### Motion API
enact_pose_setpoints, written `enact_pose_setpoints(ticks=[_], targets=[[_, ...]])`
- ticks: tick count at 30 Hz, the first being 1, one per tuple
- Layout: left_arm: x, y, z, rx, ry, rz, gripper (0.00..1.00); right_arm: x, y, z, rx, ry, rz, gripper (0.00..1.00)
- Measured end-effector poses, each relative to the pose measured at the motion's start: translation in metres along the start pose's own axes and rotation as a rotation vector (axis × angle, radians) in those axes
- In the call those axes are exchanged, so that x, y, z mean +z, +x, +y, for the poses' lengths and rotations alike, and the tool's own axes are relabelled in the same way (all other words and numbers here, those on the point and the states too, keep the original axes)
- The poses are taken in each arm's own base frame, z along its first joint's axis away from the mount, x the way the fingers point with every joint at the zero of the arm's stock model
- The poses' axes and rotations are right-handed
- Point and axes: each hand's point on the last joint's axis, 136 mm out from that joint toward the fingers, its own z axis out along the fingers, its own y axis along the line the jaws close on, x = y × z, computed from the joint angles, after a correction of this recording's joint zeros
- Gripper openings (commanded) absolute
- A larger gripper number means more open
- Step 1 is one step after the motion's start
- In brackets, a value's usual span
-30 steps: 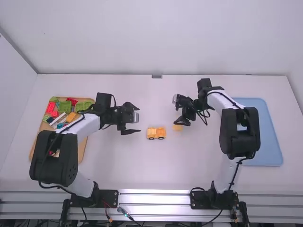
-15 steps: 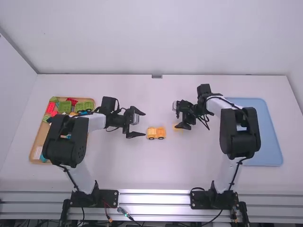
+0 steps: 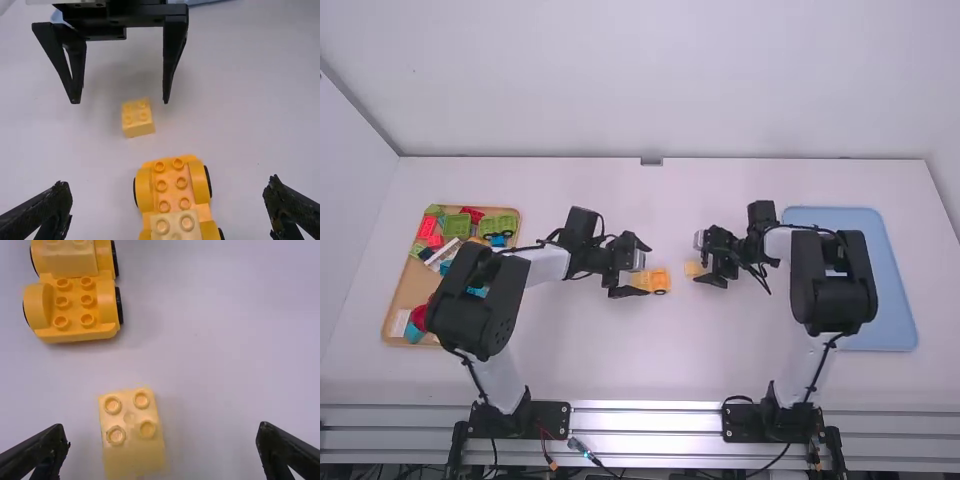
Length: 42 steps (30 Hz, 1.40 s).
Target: Assemble lego blocks to make yellow taxi
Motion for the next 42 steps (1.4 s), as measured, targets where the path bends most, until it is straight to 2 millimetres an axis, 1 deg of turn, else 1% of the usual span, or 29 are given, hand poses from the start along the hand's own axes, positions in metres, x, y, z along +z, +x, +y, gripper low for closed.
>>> enact_pose_setpoints(ticks=[4, 6, 10, 14, 18, 20, 21, 22, 23, 24, 25, 26, 28, 30, 31, 32, 33, 34, 36, 38, 41, 42], targets=[[0.000, 0.002, 0.001, -0.015, -0.008, 0.013, 0.99, 0.004, -0.006, -0.010, -0.029, 0.036, -0.016, 0.99], [0.000, 0.003, 0.002, -0.020, -0.010, 0.017, 0.99, 0.005, -0.006, -0.008, -0.019, 0.029, -0.021, 1.00], [0.000, 0.004, 0.002, -0.022, -0.012, 0.020, 0.99, 0.004, 0.002, 0.001, 0.015, -0.004, -0.023, 1.00], [0.000, 0.004, 0.002, -0.022, -0.013, 0.023, 0.99, 0.002, 0.005, -0.001, 0.010, 0.005, -0.029, 1.00], [0.000, 0.004, 0.002, -0.022, -0.013, 0.023, 0.99, 0.005, 0.006, -0.009, 0.003, 0.031, -0.041, 0.99], [0.000, 0.004, 0.002, -0.022, -0.013, 0.023, 0.99, 0.012, 0.011, -0.006, 0.041, 0.007, -0.038, 0.99], [0.000, 0.004, 0.002, -0.022, -0.013, 0.023, 0.99, 0.015, 0.014, 0.000, 0.075, -0.021, -0.033, 0.99], [0.000, 0.004, 0.002, -0.022, -0.013, 0.023, 0.99, 0.017, 0.016, 0.010, 0.108, -0.068, -0.033, 1.00], [0.000, 0.004, 0.002, -0.023, -0.013, 0.023, 0.99, 0.014, 0.013, 0.018, 0.129, -0.113, -0.036, 0.97], [0.000, 0.004, 0.002, -0.023, -0.013, 0.023, 0.99, 0.014, 0.013, 0.018, 0.129, -0.113, -0.036, 0.97], [0.000, 0.004, 0.002, -0.023, -0.013, 0.023, 0.99, 0.011, 0.010, 0.023, 0.131, -0.150, -0.032, 0.92], [0.000, 0.004, 0.002, -0.022, -0.013, 0.023, 0.99, 0.009, 0.009, 0.024, 0.123, -0.162, -0.029, 0.91], [0.000, 0.004, 0.002, -0.022, -0.013, 0.023, 0.99, 0.007, 0.006, 0.021, 0.079, -0.165, -0.031, 0.89], [0.000, 0.004, 0.002, -0.023, -0.013, 0.023, 0.99, 0.006, 0.005, 0.015, 0.042, -0.151, -0.034, 0.84], [0.000, 0.004, 0.002, -0.022, -0.013, 0.023, 0.99, 0.007, 0.004, 0.013, 0.024, -0.146, -0.028, 0.79], [0.000, 0.004, 0.002, -0.022, -0.013, 0.023, 0.99, 0.008, 0.005, 0.012, 0.016, -0.143, -0.024, 0.71], [0.000, 0.004, 0.002, -0.023, -0.013, 0.023, 0.99, 0.009, 0.005, 0.012, 0.010, -0.141, -0.020, 0.68], [0.000, 0.004, 0.002, -0.023, -0.013, 0.023, 0.99, 0.010, 0.006, 0.011, -0.002, -0.139, -0.012, 0.61], [0.000, 0.004, 0.002, -0.023, -0.012, 0.023, 0.99, 0.013, 0.006, 0.009, -0.022, -0.132, -0.003, 0.56], [0.000, 0.004, 0.002, -0.023, -0.012, 0.023, 0.99, 0.016, 0.006, 0.009, -0.030, -0.130, 0.009, 0.56], [0.000, 0.004, 0.002, -0.023, -0.012, 0.023, 0.99, 0.021, 0.010, 0.008, -0.030, -0.118, 0.034, 0.51], [0.000, 0.004, 0.002, -0.023, -0.012, 0.023, 0.99, 0.023, 0.009, 0.008, -0.026, -0.115, 0.036, 0.45]])
